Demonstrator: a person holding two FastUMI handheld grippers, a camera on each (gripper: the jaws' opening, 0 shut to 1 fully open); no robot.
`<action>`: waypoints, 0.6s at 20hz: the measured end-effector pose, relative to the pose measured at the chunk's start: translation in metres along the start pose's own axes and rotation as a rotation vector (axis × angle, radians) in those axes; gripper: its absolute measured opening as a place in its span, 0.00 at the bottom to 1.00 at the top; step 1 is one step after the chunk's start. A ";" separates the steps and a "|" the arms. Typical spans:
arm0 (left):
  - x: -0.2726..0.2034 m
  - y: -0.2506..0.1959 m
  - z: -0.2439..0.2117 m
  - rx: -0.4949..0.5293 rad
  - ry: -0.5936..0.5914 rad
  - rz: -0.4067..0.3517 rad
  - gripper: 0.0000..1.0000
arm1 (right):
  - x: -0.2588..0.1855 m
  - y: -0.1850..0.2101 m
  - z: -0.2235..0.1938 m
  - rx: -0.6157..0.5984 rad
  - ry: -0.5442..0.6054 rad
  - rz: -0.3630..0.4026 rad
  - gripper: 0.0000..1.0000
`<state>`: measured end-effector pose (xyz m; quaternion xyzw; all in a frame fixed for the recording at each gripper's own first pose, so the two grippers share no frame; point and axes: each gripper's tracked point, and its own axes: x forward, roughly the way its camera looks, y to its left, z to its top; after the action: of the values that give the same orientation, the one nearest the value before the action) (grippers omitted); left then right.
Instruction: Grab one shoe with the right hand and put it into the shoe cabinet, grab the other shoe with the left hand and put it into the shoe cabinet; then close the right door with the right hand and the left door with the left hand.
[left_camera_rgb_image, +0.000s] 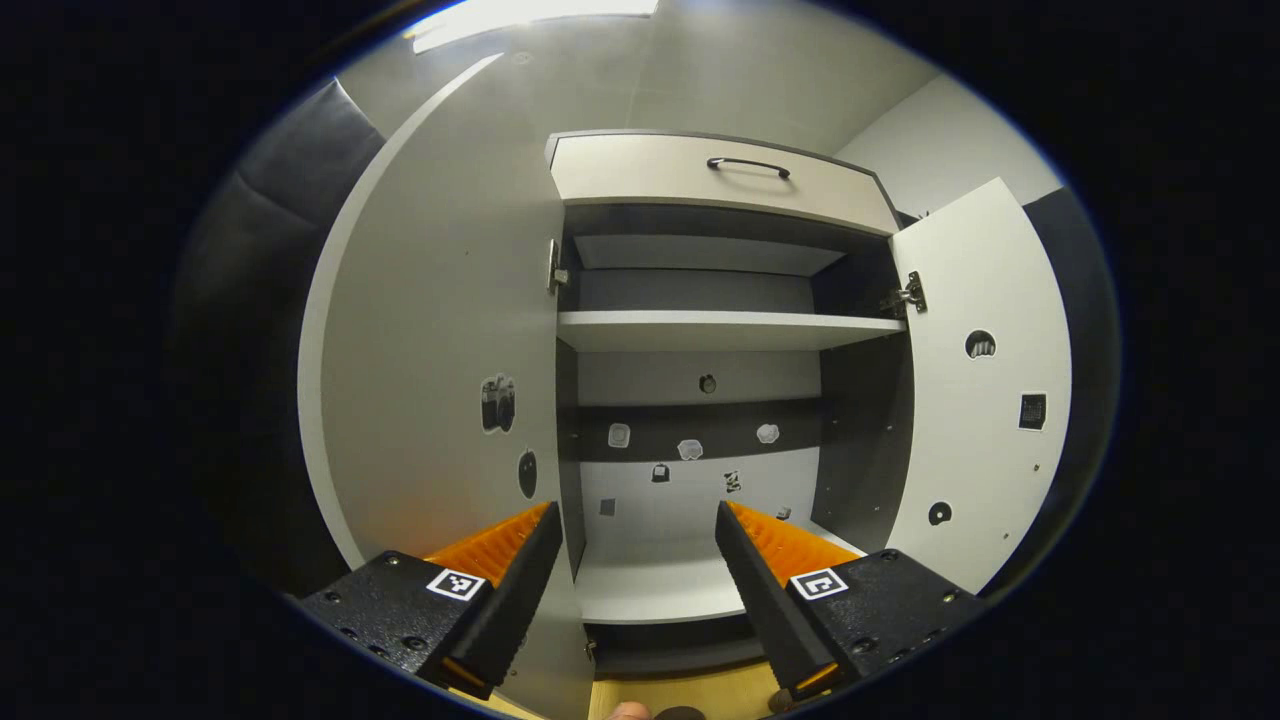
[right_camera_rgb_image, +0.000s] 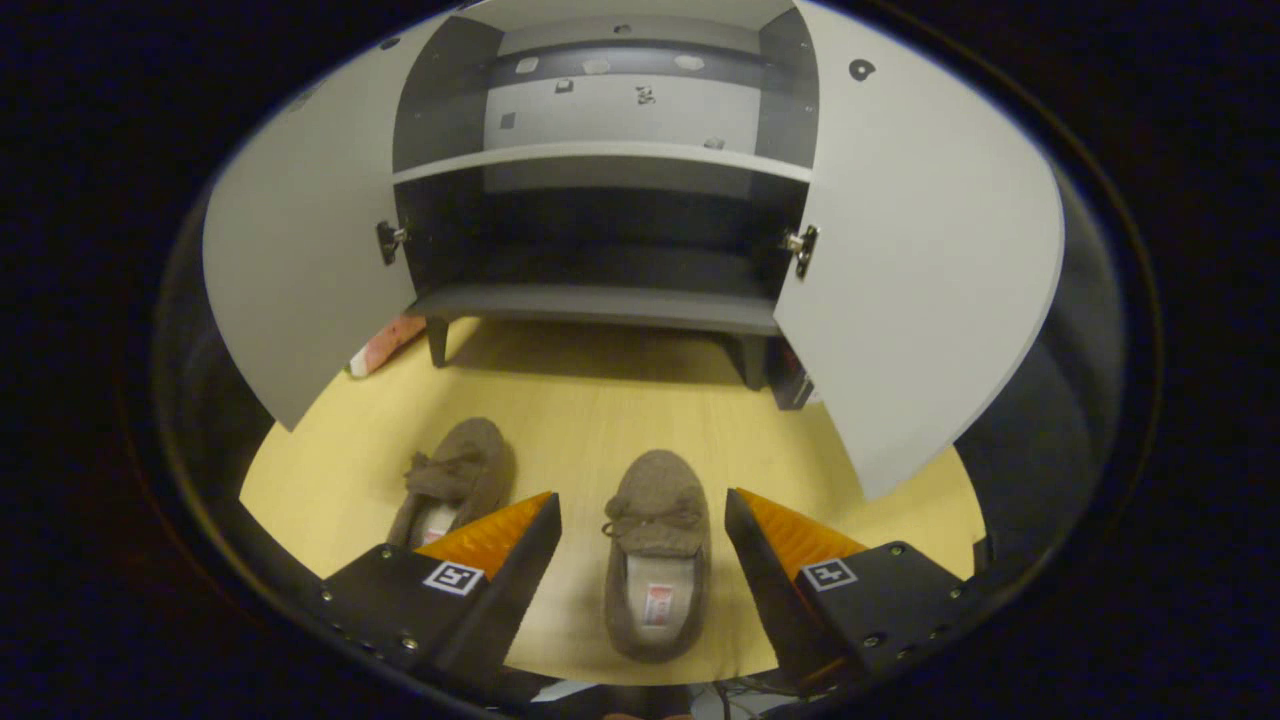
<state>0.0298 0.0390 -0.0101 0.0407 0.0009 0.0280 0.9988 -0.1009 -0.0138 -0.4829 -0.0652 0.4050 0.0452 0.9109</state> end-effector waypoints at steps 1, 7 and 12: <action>0.000 0.000 -0.001 -0.001 0.001 0.000 0.95 | 0.003 0.003 -0.011 0.003 0.023 0.012 0.99; 0.002 0.001 -0.002 -0.005 -0.004 0.004 0.94 | 0.031 0.012 -0.058 0.068 0.137 0.056 0.95; 0.003 0.000 -0.005 -0.015 -0.003 -0.005 0.94 | 0.060 0.012 -0.062 0.094 0.161 0.058 0.85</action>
<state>0.0327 0.0393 -0.0147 0.0331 -0.0005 0.0253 0.9991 -0.1080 -0.0099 -0.5692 -0.0141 0.4801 0.0469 0.8759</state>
